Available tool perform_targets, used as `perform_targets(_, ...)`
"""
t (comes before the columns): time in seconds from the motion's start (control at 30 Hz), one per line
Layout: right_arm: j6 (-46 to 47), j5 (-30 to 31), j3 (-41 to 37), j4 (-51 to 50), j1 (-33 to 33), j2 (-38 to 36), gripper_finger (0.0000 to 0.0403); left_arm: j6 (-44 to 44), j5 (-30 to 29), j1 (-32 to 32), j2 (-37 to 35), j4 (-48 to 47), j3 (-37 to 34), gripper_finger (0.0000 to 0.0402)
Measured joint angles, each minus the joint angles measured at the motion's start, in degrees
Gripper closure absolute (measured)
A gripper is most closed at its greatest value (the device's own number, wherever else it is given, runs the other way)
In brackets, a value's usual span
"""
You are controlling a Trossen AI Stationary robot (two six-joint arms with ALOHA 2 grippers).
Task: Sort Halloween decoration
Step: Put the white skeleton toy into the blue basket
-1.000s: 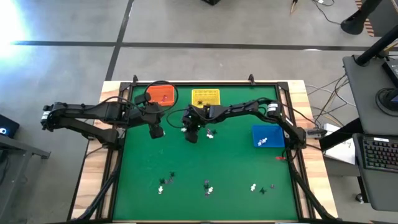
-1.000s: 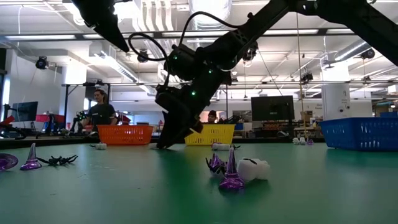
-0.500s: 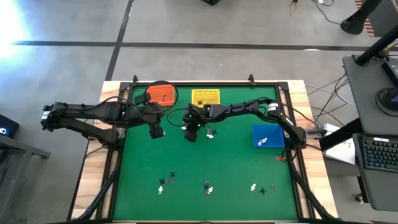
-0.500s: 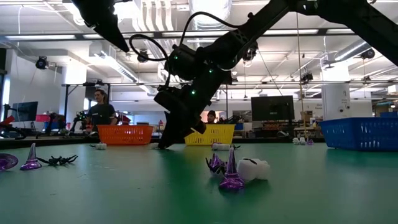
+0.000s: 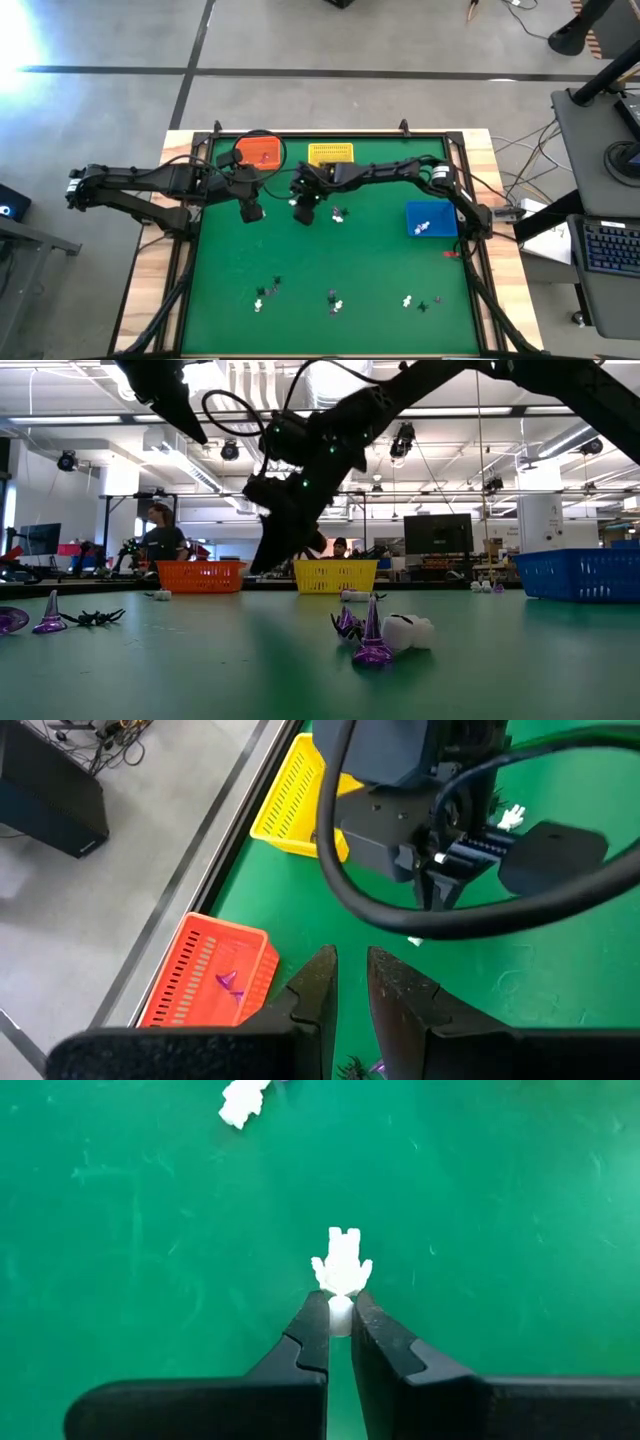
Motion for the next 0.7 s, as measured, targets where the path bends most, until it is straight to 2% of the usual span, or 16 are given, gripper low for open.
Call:
perform_targets(0.1,0.0,0.7,3.1,-8.4,0.0,-0.2,0.0391,-0.2,0.0,0.0,-0.2,-0.1,0.0,0.0361)
perform_targets(0.27,-0.1,6.2,8.8,-23.6,0.7,-0.8,0.0391,-0.9,0.0,0.0,-1.1,-1.5,0.0,0.0361)
perform_targets(0.37,-0.2,7.4,11.0,-30.6,1.2,-1.7,0.0391,-1.0,0.0,0.0,-2.0,-2.6,0.0,0.0361)
perform_targets(0.53,1.5,7.4,9.9,-36.4,1.8,-4.7,0.0391,-1.1,0.0,0.0,-4.6,-3.3,0.0,0.0361)
perform_targets(0.7,6.2,8.0,4.5,-39.2,2.1,-10.3,0.0391,-1.1,0.0,0.0,-7.4,-3.9,0.0,0.0361)
